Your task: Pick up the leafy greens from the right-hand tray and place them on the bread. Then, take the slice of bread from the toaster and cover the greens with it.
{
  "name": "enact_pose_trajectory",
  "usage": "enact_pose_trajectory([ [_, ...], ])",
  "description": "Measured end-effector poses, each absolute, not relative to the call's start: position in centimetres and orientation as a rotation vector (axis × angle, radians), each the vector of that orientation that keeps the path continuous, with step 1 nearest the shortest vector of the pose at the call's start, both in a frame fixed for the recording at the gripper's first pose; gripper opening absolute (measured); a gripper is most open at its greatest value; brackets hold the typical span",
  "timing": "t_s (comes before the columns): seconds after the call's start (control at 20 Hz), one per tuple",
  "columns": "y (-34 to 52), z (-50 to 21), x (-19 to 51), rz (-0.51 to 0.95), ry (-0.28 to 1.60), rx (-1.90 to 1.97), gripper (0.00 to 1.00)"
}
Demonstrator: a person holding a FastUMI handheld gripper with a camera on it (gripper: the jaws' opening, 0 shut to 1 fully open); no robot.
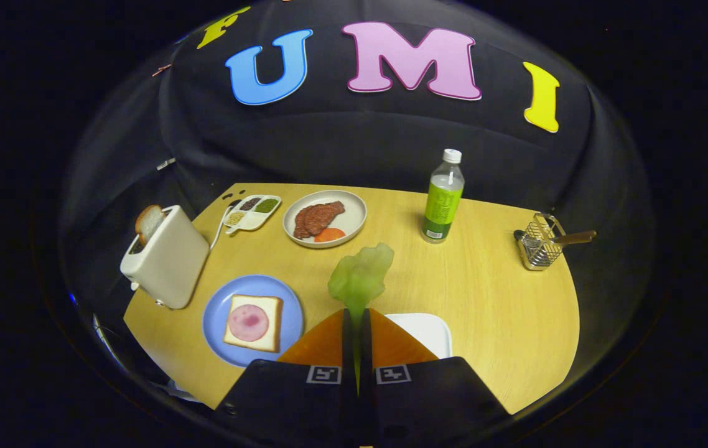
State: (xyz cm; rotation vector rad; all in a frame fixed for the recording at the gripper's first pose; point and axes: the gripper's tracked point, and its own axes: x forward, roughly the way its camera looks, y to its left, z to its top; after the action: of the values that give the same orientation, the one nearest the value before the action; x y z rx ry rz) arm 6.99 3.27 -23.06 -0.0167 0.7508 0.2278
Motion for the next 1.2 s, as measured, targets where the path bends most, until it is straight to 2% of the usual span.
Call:
enact_pose_trajectory([
  [0.3,10.7,-23.5,6.2,0.315,0.763,0.000,0.05],
  [0.75,18.2,-28.7,6.0,0.381,0.835,-0.070,0.06],
  [0.95,19.5,-31.1,5.7,0.383,0.886,-0.129,0.08],
  [1.2,20.1,-33.1,6.0,0.360,0.923,-0.164,0.16],
])
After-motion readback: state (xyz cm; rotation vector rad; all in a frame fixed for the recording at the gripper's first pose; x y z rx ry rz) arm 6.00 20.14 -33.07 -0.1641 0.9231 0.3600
